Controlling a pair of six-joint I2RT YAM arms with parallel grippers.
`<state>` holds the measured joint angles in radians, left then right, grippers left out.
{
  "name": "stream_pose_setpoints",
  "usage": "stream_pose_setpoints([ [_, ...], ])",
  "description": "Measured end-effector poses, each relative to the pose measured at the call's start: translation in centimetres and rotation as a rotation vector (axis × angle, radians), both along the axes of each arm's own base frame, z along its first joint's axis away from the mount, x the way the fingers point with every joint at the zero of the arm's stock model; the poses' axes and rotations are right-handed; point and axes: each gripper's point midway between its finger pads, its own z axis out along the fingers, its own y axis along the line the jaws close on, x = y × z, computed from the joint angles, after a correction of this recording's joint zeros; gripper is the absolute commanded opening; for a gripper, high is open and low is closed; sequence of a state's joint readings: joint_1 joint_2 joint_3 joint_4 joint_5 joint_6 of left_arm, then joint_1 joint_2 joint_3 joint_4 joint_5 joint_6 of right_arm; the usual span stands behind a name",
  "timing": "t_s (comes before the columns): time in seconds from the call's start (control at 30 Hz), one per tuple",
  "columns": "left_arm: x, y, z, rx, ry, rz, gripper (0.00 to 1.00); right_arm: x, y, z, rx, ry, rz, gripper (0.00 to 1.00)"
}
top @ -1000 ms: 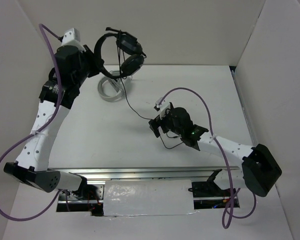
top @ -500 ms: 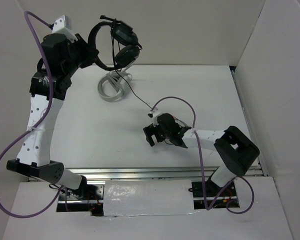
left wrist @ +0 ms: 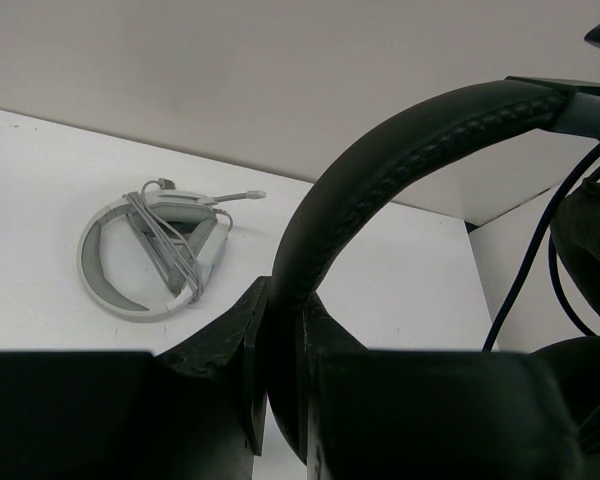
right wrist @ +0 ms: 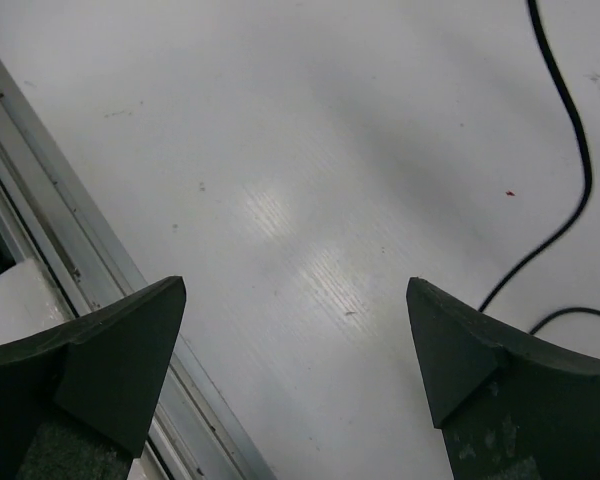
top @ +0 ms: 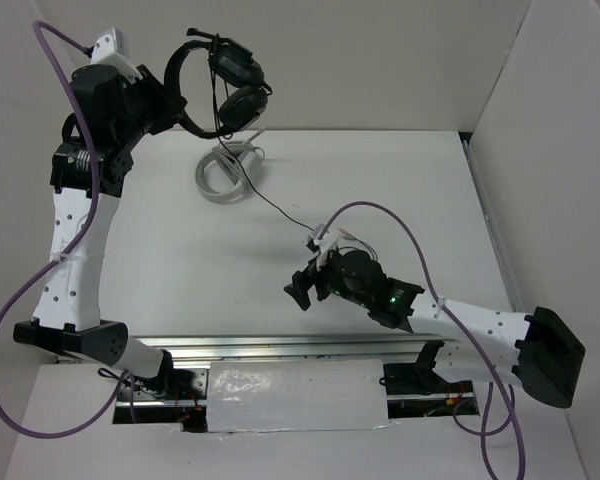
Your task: Wrap the headphones
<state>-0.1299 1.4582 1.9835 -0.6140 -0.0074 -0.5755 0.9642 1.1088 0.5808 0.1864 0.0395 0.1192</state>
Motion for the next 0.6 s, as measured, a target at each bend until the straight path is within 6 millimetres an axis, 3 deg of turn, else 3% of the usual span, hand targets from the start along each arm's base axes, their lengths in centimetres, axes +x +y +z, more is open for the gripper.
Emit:
stream_pose_setpoints([
  [0.07,0.0,0.1,0.0,-0.001,0.0,-0.001,0.0,0.1,-1.0,0.3,0.023,-0.008,-0.037,1.0],
  [0.13,0.0,0.2,0.0,-0.002,0.0,-0.001,0.0,0.7,-2.1,-0.6,0.014,0.007,-0.082,1.0],
  [0.33,0.0,0.1,0.0,-0.004,0.0,-0.01,0.0,4.2,-6.0,-6.2,-0.075,0.132,-0.268,1.0],
  [0.5,-0.1,-0.2,0.0,-0.007,0.0,-0.028,0.0,5.7,-6.4,-10.1,-0.103,0.231,-0.289,0.96],
  [0.57,-0.1,-0.3,0.1,-0.01,0.0,-0.04,0.0,5.8,-5.6,-11.4,-0.12,0.267,-0.258,0.73],
  [0.6,-0.2,-0.4,0.1,-0.011,0.0,-0.046,0.0,6.2,-5.0,-11.8,-0.126,0.283,-0.247,0.55],
])
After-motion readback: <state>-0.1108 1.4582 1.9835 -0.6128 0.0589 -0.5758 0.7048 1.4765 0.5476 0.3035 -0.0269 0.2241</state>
